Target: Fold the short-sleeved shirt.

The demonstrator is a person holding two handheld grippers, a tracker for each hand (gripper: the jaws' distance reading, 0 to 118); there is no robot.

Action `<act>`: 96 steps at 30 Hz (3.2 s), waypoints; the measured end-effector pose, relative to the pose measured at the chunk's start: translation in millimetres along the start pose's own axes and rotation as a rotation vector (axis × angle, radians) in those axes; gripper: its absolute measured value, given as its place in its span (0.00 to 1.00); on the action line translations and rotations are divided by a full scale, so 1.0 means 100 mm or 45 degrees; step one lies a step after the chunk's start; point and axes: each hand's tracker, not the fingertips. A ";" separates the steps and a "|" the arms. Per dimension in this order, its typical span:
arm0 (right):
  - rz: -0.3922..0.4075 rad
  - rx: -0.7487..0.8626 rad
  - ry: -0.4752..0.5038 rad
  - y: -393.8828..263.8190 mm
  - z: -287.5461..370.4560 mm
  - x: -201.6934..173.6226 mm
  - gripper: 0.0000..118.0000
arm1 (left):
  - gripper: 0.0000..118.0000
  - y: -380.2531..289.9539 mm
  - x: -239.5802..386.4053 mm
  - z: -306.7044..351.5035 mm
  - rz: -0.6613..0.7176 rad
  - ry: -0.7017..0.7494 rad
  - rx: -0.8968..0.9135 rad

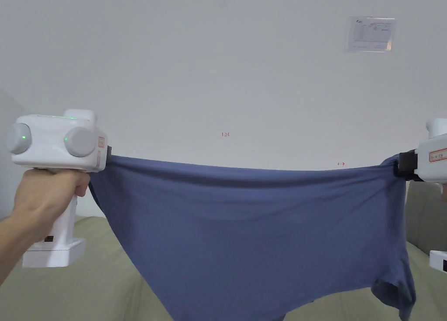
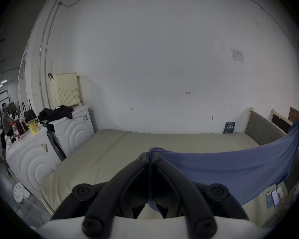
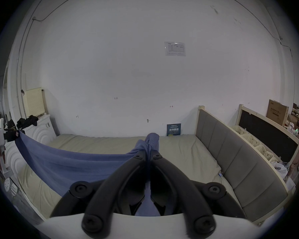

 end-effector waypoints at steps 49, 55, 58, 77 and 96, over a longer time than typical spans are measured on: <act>-0.020 -0.608 -0.045 -3.27 -1.47 0.02 0.04 | 0.00 -3.14 0.19 -1.29 -0.118 -0.008 -0.615; -0.077 -0.643 -0.008 -3.78 -0.83 0.15 0.04 | 0.00 -3.47 -0.01 -0.63 -0.058 -0.022 -0.668; -0.098 -0.653 -0.004 -3.98 -0.49 0.20 0.04 | 0.00 -3.58 -0.16 -0.43 -0.055 -0.031 -0.666; -0.161 -0.587 0.004 -4.13 0.38 0.11 1.00 | 0.98 -3.93 -0.32 0.29 0.014 -0.153 -0.599; -0.015 -0.330 0.111 -3.90 1.46 -1.03 0.00 | 0.00 -4.02 -0.70 0.99 0.089 -0.117 -0.559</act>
